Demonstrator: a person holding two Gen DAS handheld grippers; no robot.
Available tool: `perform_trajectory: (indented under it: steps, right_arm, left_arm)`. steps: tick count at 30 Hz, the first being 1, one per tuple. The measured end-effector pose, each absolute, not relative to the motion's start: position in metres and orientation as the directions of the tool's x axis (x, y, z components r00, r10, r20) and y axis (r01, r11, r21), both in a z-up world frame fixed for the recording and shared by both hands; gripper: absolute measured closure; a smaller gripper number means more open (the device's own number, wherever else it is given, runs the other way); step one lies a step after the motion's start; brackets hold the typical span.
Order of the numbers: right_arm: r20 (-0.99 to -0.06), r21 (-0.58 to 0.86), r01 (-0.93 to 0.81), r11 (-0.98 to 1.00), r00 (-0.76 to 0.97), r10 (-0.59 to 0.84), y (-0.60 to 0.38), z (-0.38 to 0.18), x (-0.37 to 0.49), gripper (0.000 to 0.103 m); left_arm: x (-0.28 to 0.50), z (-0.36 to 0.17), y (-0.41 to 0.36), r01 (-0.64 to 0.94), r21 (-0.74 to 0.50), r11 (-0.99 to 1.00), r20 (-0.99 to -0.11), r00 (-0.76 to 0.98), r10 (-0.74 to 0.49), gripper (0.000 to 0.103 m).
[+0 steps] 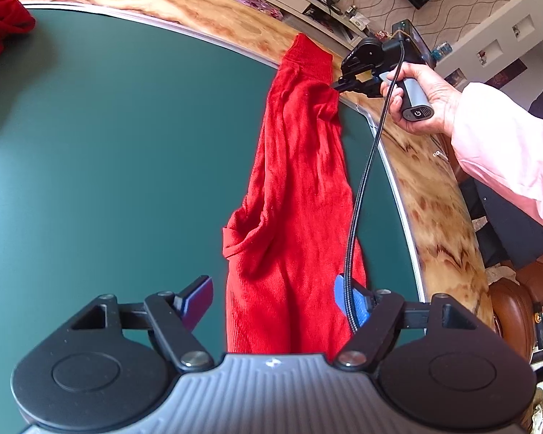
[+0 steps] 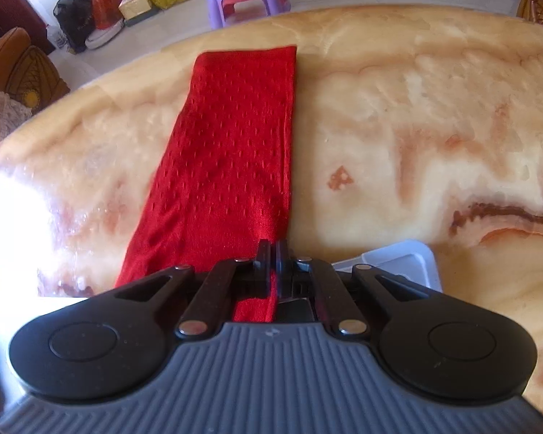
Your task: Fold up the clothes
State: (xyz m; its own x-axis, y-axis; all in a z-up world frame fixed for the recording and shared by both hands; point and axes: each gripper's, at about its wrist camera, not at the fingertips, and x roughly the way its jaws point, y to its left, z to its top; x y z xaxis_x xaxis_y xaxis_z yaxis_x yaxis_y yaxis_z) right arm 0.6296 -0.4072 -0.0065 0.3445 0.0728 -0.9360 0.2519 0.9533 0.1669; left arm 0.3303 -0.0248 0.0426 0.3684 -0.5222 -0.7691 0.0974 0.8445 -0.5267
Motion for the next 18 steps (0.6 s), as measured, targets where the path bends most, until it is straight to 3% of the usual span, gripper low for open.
perform_trajectory:
  steps: [2, 4, 11, 18]
  right_arm:
    - [-0.929, 0.165, 0.247, 0.955, 0.364, 0.066, -0.407, -0.003, 0.624, 0.089]
    - [-0.917, 0.199, 0.237, 0.951, 0.387, 0.095, -0.408, 0.004, 0.614, 0.088]
    - [-0.887, 0.368, 0.137, 0.919, 0.347, 0.304, -0.409, 0.012, 0.551, 0.088]
    - [-0.872, 0.389, 0.085, 0.917, 0.354, 0.337, -0.4, 0.006, 0.52, 0.088]
  left_arm:
    - [0.331, 0.043, -0.021, 0.09, -0.524, 0.847, -0.771, 0.372, -0.517, 0.024]
    - [0.329, 0.046, -0.014, 0.078, -0.523, 0.848, -0.769, 0.386, -0.51, 0.024]
    - [0.325, 0.047, 0.011, 0.041, -0.515, 0.856, -0.786, 0.376, -0.491, 0.015]
    - [0.319, 0.046, 0.023, 0.035, -0.52, 0.853, -0.794, 0.348, -0.498, 0.014]
